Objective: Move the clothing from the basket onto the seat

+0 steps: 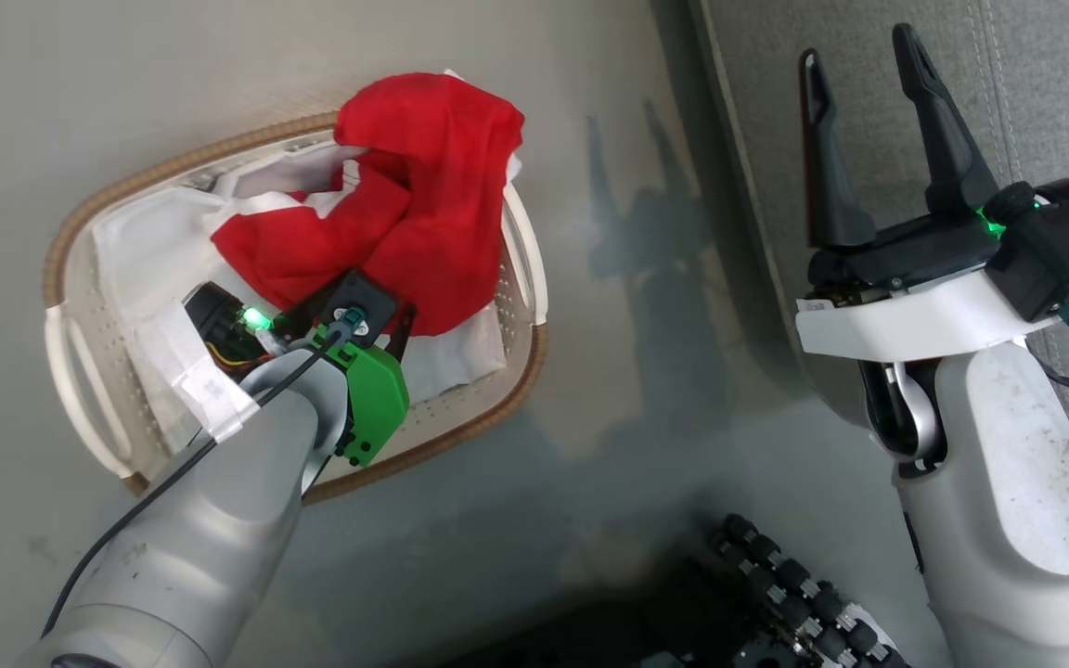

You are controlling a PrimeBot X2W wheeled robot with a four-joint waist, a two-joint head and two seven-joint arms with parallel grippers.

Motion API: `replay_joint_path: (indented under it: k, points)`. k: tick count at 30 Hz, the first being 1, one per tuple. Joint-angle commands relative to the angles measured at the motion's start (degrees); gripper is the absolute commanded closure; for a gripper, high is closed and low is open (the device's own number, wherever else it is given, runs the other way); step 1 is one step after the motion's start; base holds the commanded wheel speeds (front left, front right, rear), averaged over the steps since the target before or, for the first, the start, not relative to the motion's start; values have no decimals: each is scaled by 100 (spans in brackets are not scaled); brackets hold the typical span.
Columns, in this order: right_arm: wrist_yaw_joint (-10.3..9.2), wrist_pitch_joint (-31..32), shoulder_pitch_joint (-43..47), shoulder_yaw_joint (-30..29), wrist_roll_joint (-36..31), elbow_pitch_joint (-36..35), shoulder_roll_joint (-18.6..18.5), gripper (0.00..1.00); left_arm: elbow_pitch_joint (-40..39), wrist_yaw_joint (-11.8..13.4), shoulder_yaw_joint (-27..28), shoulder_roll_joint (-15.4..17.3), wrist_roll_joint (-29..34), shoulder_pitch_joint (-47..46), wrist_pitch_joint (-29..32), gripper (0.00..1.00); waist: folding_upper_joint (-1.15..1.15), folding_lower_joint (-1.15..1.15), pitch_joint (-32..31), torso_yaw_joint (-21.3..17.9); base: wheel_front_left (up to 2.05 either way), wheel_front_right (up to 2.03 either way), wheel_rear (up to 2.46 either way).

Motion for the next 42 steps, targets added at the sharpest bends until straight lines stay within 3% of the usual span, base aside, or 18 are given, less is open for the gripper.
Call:
replay_joint_path:
  k: [1, 2, 4, 18, 29, 42]
  points:
    - [-8, -11, -39, 13, 14, -34, -10, 0, 61, 7, -34, 26, -47, -131, -20, 37, 0, -1, 181, -172, 0, 0, 0]
    - [-8, -11, -40, 10, 12, -30, -10, 0, 101, 7, -69, 5, -94, -142, -53, 62, 0, -1, 180, -164, 0, 0, 0]
    - [-8, -11, -38, -7, -4, -12, -10, 0, 153, 7, -116, -21, -183, -160, -146, 100, 0, -1, 162, -136, 0, 0, 0]
    - [-8, -11, 225, -166, -300, 343, -15, 0, 16, 7, -191, -15, -468, 185, -753, 100, 0, -1, -805, 463, 0, 0, 0]
    - [-8, -11, 941, -287, -637, 792, -18, 0, -1297, 68, -68, 486, -256, 615, -765, 100, 0, -1, -2368, 1057, 0, 0, 0]
    - [-8, -11, 1671, -48, -648, 1076, -17, 0, -2336, 46, -24, 1032, -275, 303, -563, 100, 0, -1, -3882, 1228, 0, 0, 0]
